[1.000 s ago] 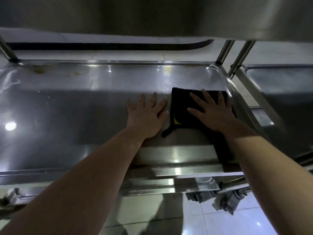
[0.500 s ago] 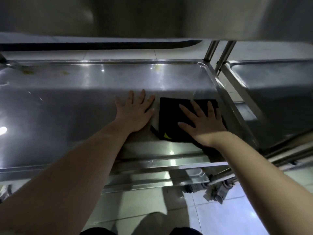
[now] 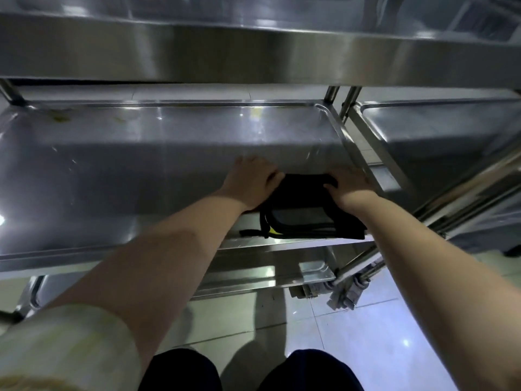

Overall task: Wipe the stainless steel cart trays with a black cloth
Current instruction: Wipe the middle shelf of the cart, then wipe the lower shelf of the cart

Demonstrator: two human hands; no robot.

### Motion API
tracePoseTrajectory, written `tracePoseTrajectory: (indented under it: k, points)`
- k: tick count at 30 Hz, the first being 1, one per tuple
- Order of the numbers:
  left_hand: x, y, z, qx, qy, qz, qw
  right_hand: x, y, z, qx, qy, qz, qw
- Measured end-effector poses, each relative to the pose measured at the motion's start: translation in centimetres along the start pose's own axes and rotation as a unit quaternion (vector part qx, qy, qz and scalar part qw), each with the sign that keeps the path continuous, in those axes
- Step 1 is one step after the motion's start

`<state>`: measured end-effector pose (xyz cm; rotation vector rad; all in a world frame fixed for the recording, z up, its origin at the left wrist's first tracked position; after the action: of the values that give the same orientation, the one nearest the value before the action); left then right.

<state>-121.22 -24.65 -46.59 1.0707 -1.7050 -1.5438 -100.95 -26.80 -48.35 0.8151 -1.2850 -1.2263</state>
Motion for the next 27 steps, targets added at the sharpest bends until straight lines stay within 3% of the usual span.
tracePoseTrajectory:
  k: [3,7,11,15,18,21,24,27]
  points:
    - [0.4,-1.1,-2.1,0.023,0.025,0.033,0.999,2.3,1.7,1.2,-0.020,0.037,-0.080,0.996]
    - [1.8,1.9,-1.6,0.153,0.068,-0.029,0.985,7.3,3.9,1.4,-0.116,0.074,-0.203,0.970]
    - [6.5,7.9,-4.2,0.169,-0.011,-0.103,0.980,14.8,6.8,0.8,-0.236,0.147,-0.329,0.902]
    - [13.6,12.7,-7.0,0.182,-0.100,-0.210,0.955,21.0,8.5,0.9,-0.263,0.216,-0.381,0.859]
    - [18.1,11.7,-7.8,0.174,-0.127,-0.252,0.944,23.5,7.0,0.7,-0.291,0.252,-0.357,0.851]
    - [20.7,6.7,-7.9,0.208,-0.135,-0.213,0.945,24.1,2.0,0.1,-0.307,0.263,-0.281,0.870]
    - [22.2,-0.8,-7.4,0.265,-0.108,-0.119,0.951,23.3,-5.3,-1.4,-0.335,0.247,-0.183,0.891]
    - [22.7,-9.9,-6.2,0.304,-0.035,0.037,0.951,21.9,-13.6,-2.9,-0.346,0.225,-0.089,0.906]
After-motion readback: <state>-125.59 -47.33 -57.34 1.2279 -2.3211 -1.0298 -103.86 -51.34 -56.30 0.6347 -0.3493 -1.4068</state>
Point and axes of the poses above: each hand's wrist, its own x-axis away from the middle knuckle, its own y-axis out of the back of the hand, z = x × y, the point moved 9 cm from there along -x, towards the middle knuckle, and after that the axes turned 5 degrees about z, right-handed, at the moved point
